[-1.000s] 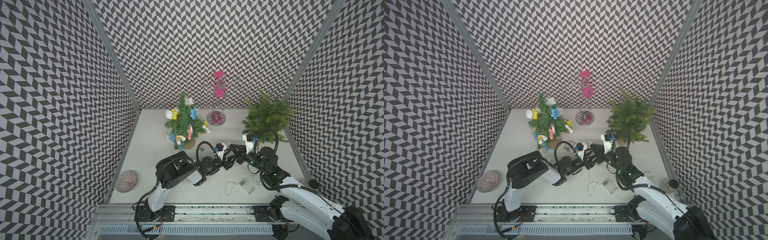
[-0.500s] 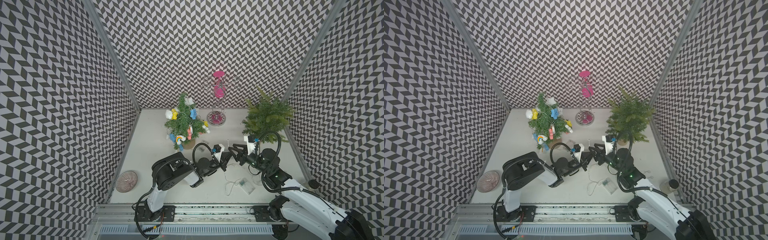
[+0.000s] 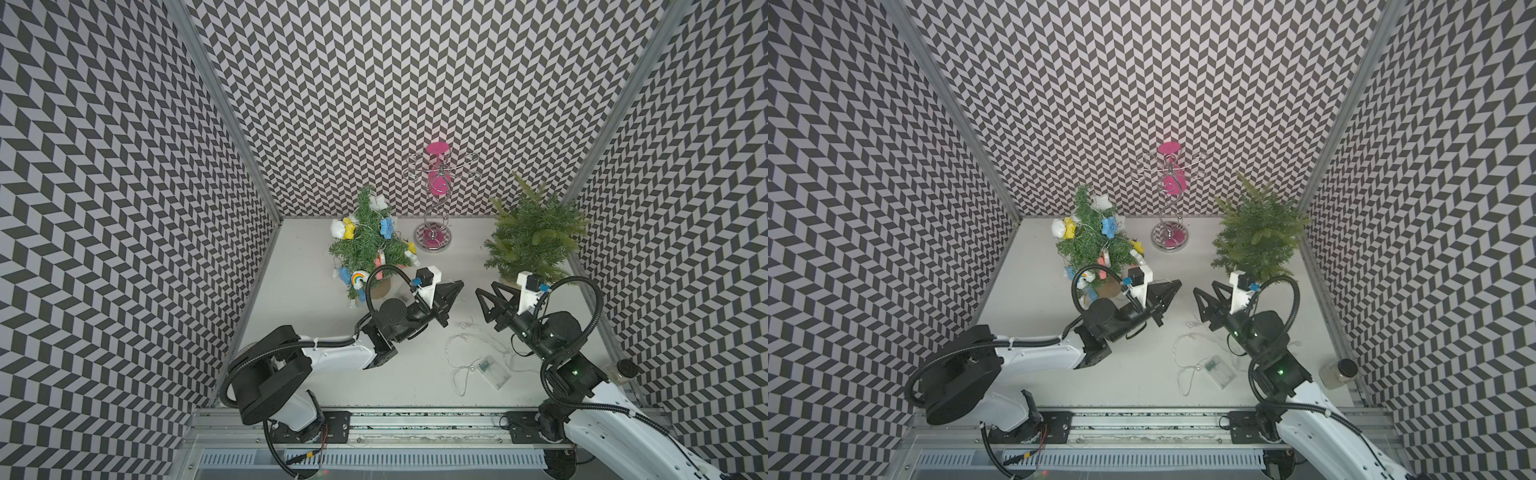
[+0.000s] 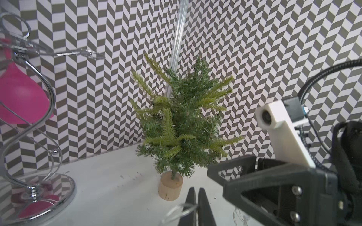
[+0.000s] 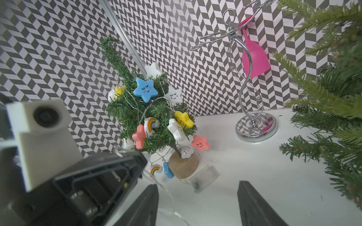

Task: Wrap string light around the christmas tree
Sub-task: Pick up the light string from the center of the board.

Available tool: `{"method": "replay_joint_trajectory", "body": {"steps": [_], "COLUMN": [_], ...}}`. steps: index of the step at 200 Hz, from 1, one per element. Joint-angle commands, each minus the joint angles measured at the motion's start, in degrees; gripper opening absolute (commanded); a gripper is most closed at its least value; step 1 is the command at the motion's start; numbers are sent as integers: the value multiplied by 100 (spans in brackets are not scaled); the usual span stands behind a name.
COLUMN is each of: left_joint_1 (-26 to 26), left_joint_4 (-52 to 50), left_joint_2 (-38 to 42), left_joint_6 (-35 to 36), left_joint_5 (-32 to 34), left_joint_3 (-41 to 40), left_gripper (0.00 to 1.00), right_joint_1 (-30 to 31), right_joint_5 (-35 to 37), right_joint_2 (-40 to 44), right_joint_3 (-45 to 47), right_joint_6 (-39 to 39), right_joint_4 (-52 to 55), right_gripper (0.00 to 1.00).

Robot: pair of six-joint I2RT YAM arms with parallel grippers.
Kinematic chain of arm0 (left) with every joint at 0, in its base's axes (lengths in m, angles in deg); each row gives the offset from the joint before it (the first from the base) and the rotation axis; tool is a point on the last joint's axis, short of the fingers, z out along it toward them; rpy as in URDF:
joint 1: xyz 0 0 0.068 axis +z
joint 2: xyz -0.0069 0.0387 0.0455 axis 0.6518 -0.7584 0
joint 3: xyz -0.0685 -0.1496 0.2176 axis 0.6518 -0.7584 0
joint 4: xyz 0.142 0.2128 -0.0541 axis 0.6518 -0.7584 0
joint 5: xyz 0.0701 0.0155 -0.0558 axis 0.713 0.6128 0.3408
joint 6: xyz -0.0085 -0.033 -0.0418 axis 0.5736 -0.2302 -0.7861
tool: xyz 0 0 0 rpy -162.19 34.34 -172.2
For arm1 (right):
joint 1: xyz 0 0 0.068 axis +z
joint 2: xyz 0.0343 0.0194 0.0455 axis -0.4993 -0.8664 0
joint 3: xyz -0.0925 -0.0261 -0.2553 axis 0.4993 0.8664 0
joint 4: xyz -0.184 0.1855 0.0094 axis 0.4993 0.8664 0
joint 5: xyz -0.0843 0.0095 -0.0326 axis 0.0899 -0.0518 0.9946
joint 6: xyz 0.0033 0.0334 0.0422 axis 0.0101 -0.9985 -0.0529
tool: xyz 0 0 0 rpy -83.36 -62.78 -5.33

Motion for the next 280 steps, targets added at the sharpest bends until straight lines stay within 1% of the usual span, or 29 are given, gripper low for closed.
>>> {"method": "replay_joint_trajectory", "body": {"steps": [1,14,27,29,43,59,61,67,73,84,101,112,117,125,129,133,139,144,151,168,173,189,204,214,222,234,249,268,280], "left_joint_1": [100,127,196,206,282,311,309,321,350,455,685,810,860,918,940,951,962,972,997,1080,1115,1173,1209,1213,1213,1215,1240,1271,1290], "left_joint_4": [-1485,-1835,-2229,-2307,-2574,-2802,-2839,-2935,-3019,-3126,-3326,-3411,-3450,-3579,-3682,-3804,-3967,-4059,-4180,-4322,-4330,-4373,-4463,-4527,-4565,-4657,-4742,-4812,-4840], "left_joint_2": [300,358,410,417,442,464,466,478,481,503,508,516,509,468,439,407,352,318,280,220,205,182,147,125,117,112,89,73,48], "left_joint_6": [389,557,671,681,752,835,851,922,939,942,943,913,901,899,935,985,1055,1097,1144,1168,1156,1118,1088,1071,1077,1136,1185,1247,1272], "left_joint_5": [-1,2,-161,-175,-320,-298,-290,-246,-216,-276,-511,-644,-711,-813,-843,-859,-881,-876,-872,-967,-1026,-1100,-1295,-1418,-1451,-1439,-1367,-1356,-1365], "left_joint_3": [719,1012,1315,1370,1630,1897,1924,2028,2113,2266,2540,2712,2788,2972,3083,3205,3366,3477,3626,3876,3933,4086,4257,4361,4439,4562,4650,4689,4699], "left_gripper": [0,0,0,0,0,0,0,0,0,0,0,0,0,0,0,0,0,0,0,0,0,0,0,0,0,0,0,0,0], "right_joint_1": [21,21,21,21,26,24,22,21,21,21,21,13,15,8,5,4,6,11,5,6,9,6,4,-4,0,-4,-1,0,-11], "right_joint_5": [-224,-266,-375,-376,-106,149,173,234,285,425,736,855,853,742,665,578,478,439,407,522,652,988,978,768,527,133,-409,-383,-303], "right_joint_2": [11,-93,-191,-208,-387,-645,-669,-733,-802,-909,-955,-922,-907,-895,-887,-881,-870,-838,-784,-644,-618,-660,-822,-963,-1064,-1131,-1087,-739,-405], "right_joint_3": [421,610,615,760,823,703,558,427,343,244,63,116,152,158,116,79,24,-12,-14,133,148,118,88,73,46,2,-37,-55,141], "right_joint_6": [67,104,178,195,285,379,377,385,413,436,397,376,393,380,385,381,356,323,255,179,184,207,283,334,336,273,208,54,-46], "right_joint_4": [-380,-664,-844,-884,-1066,-1036,-1002,-924,-879,-843,-528,-682,-800,-893,-824,-727,-548,-369,-217,-313,-321,-266,-345,-514,-590,-648,-625,-217,-277], "right_gripper": [71,72,72,72,70,63,62,58,51,44,41,36,35,36,38,41,50,56,59,57,55,43,42,44,48,53,57,61,65]}}
